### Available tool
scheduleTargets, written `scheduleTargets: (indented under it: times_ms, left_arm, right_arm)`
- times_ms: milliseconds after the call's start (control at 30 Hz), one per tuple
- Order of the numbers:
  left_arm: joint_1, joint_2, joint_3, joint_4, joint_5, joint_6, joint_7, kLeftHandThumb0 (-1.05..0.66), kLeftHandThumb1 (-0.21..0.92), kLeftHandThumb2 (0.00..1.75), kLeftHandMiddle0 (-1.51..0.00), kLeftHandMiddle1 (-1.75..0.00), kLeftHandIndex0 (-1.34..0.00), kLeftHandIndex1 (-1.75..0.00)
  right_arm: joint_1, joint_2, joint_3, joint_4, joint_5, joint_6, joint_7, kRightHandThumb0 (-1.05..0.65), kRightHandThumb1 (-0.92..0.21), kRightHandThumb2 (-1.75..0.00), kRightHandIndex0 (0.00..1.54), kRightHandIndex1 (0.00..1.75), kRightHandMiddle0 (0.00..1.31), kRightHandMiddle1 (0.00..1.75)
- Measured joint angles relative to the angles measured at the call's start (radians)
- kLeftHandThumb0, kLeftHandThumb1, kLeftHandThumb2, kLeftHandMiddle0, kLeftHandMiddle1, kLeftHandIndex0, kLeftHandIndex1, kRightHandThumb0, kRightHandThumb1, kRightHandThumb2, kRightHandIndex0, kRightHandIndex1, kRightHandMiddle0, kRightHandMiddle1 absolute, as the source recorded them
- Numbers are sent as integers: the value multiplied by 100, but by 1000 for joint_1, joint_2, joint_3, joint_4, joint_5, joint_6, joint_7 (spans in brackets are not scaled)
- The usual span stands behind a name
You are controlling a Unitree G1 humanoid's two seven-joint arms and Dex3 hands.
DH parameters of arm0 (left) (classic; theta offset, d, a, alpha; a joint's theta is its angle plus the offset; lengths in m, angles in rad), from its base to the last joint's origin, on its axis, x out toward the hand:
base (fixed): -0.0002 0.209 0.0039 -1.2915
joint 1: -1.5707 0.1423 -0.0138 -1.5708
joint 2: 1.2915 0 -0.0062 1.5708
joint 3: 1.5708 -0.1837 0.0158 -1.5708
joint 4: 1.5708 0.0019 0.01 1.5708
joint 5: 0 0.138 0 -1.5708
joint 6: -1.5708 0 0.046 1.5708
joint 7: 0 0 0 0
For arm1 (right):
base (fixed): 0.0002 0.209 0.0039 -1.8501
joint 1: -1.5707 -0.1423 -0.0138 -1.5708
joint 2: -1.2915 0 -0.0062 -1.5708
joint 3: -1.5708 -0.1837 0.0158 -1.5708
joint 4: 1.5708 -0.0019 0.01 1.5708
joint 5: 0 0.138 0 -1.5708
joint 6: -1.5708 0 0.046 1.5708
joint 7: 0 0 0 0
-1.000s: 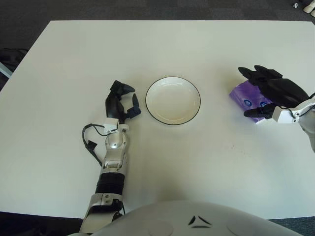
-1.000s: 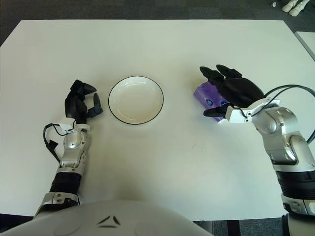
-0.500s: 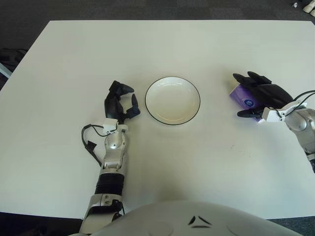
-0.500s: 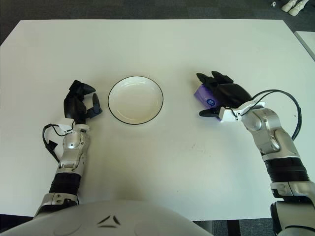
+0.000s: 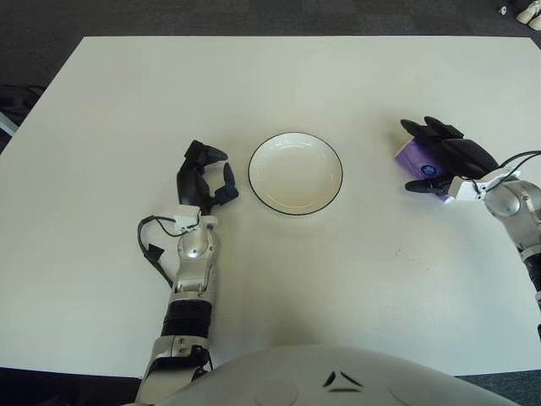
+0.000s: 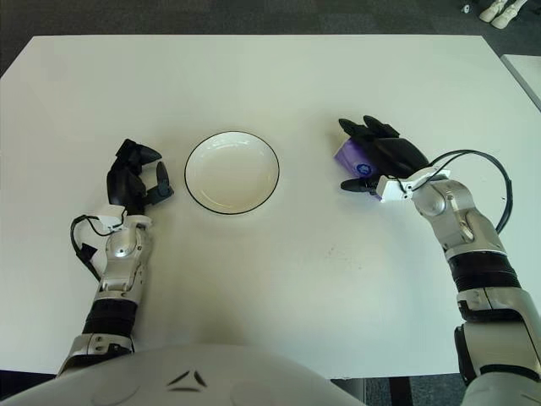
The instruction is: Put the tissue paper into the plate.
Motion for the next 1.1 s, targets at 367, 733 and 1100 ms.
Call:
scheduleTargets:
  times_ms: [367, 733, 1100]
  left_arm:
    - [6, 2, 6, -4, -1, -1, 0, -46, 37, 126, -80, -175, -56, -175]
    - [7, 3, 12, -4, 0, 0, 2, -46, 38, 125, -80, -175, -56, -175]
    - [9, 4, 21, -5, 0, 3, 4, -46, 37, 126, -83, -175, -56, -175]
  right_arm:
    - [4, 26, -2, 20, 54, 3, -26, -95, -52, -75, 0, 0, 0, 37]
    - [40, 90, -28, 23, 63, 5, -179, -72, -22, -111, 3, 161, 1, 166]
    - [52, 158, -62, 70, 109, -36, -316, -65, -22, -110, 73, 174, 54, 174]
